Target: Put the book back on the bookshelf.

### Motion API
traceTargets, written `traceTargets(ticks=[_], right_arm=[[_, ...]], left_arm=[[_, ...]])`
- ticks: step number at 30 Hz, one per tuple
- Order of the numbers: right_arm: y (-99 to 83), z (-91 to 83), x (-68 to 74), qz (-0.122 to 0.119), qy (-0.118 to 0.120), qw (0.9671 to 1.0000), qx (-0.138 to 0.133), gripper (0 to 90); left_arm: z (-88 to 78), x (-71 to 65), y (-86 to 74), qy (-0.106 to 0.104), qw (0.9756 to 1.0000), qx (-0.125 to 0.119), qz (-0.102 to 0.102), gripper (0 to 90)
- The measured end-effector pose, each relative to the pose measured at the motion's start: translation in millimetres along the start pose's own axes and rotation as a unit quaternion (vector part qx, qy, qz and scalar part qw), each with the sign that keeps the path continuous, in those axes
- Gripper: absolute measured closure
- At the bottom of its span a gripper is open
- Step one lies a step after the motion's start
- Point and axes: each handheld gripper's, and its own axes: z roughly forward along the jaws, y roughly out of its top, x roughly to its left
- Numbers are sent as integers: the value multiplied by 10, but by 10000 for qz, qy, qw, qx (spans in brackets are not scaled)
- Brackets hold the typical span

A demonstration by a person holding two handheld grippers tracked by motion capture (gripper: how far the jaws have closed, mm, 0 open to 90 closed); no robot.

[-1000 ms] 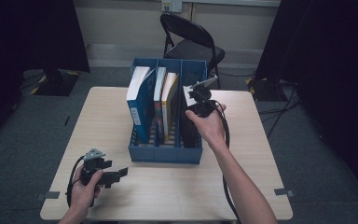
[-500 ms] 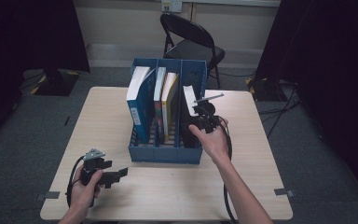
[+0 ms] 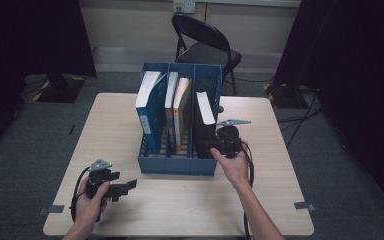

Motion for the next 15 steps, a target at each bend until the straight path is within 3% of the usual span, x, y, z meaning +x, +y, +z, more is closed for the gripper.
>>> traceTargets(ticks=[2, 5, 15], right_arm=[[-30, 19, 4, -70, -60, 9999, -53, 489], [-52, 37, -2, 49, -37, 9999, -85, 490], [-30, 101, 61, 23, -199, 9996, -208, 493]], left_arm=[[-4, 1, 3, -32, 10000, 15, -12, 191], [-7, 2, 1, -38, 10000, -10, -35, 191], [-2, 5, 2, -47, 10000, -12, -37, 191]])
